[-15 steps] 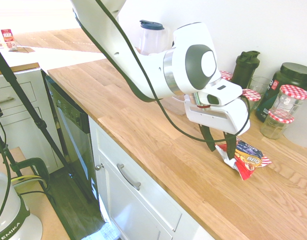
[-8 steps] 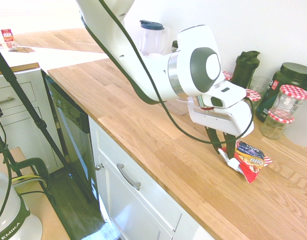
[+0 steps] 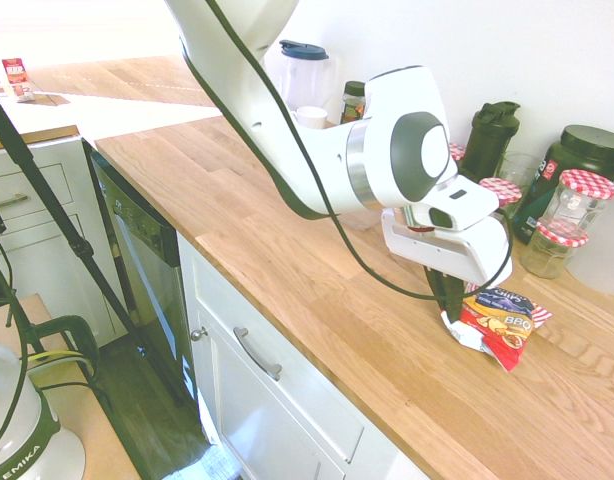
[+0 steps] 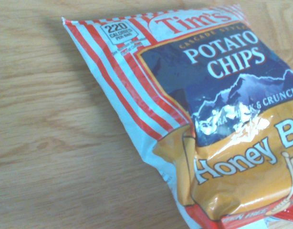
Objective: Put the chip bag into the container
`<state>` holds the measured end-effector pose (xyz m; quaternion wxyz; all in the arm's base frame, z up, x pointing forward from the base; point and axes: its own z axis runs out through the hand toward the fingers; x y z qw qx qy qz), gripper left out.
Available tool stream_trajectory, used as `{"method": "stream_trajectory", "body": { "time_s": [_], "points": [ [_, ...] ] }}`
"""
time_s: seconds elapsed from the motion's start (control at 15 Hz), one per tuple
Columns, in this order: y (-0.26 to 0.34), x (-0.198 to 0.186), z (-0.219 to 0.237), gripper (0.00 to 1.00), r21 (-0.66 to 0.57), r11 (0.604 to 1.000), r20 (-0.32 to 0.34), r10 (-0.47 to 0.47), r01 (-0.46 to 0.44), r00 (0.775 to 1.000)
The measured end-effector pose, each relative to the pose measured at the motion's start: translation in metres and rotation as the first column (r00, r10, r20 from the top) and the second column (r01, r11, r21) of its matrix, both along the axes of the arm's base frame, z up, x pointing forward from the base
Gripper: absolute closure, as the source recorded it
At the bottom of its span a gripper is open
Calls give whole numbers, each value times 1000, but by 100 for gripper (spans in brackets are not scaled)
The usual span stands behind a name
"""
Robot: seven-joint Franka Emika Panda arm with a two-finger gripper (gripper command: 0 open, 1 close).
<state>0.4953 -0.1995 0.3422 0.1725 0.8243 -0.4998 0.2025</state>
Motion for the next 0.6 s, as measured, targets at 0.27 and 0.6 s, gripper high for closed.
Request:
{"method": "stream_trajectory", "body": {
  "time_s": [0.27, 0.6],
  "points": [
    [13, 5, 18, 100, 4, 1000, 37, 19, -19, 999],
    [80, 11, 86, 100, -14, 997, 99, 71, -70, 993]
  ]
}}
